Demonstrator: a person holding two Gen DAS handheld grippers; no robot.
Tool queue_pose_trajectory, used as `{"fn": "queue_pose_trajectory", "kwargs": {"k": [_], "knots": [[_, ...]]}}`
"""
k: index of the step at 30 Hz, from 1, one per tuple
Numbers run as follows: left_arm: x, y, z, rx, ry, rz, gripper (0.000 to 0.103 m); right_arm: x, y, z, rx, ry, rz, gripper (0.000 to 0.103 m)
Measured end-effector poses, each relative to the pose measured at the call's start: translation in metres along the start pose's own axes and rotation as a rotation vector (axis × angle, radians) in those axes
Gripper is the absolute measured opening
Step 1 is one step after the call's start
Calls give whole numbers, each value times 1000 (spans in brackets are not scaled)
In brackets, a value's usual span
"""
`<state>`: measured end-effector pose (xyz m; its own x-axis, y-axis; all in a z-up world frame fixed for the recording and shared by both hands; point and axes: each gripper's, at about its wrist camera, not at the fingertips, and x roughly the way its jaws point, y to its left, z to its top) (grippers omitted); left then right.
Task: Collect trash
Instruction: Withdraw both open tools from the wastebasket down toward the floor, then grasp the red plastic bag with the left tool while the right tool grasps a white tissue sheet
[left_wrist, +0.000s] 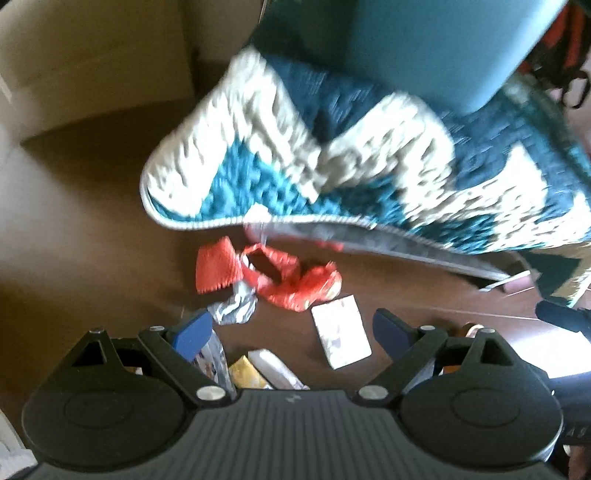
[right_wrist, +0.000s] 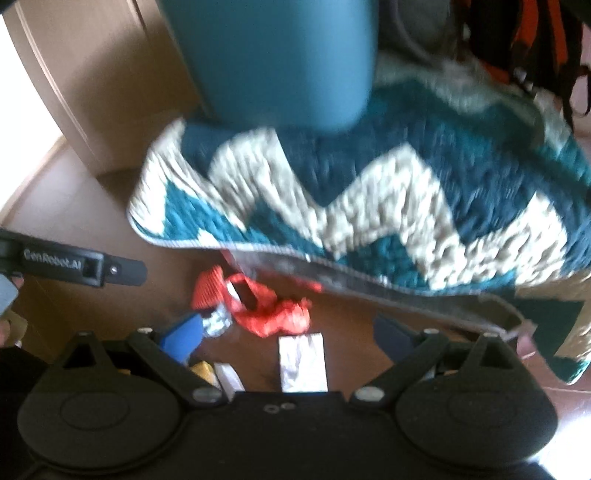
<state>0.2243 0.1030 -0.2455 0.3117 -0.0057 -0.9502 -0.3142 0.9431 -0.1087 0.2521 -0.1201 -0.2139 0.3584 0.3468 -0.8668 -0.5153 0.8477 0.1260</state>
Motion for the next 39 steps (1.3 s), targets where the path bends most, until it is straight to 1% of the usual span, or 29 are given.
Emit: {"fn": "queue_pose_trajectory", "kwargs": {"k": [3, 6, 11, 14, 17, 22, 25, 29, 33, 35, 37, 39], "knots": [[32, -3, 2, -10, 38, 10, 94, 32, -6, -9, -21, 47, -14, 99], [69, -7, 7, -3, 83, -1, 94, 64, -10, -15, -13, 98, -11, 98], [126, -14, 17, 4, 137, 15, 94, 119, -12, -26, -13, 176, -28, 97], [163, -22, 21, 23, 202, 21, 94, 150, -11, -37, -2, 224, 5, 97], [197, -33, 22, 71, 226, 45, 94, 181, -8, -50, -34, 274, 22, 97], [245, -47, 20, 159, 242, 69, 94, 230, -14, -70, -21, 342, 34, 97], [274, -53, 18, 203, 249, 105, 94, 254, -20, -80, -29, 367, 33, 96], [302, -58, 19, 212, 244, 132, 94, 282, -26, -94, -57, 394, 33, 95], [323, -64, 20, 226, 235, 126, 94, 304, -29, -108, -77, 407, 45, 94], [333, -68, 19, 240, 233, 117, 93, 313, -27, -116, -109, 415, 54, 91], [339, -73, 16, 268, 231, 113, 87, 321, -23, -120, -145, 426, 62, 90], [346, -76, 13, 298, 236, 110, 83, 326, -17, -123, -180, 422, 58, 88]]}}
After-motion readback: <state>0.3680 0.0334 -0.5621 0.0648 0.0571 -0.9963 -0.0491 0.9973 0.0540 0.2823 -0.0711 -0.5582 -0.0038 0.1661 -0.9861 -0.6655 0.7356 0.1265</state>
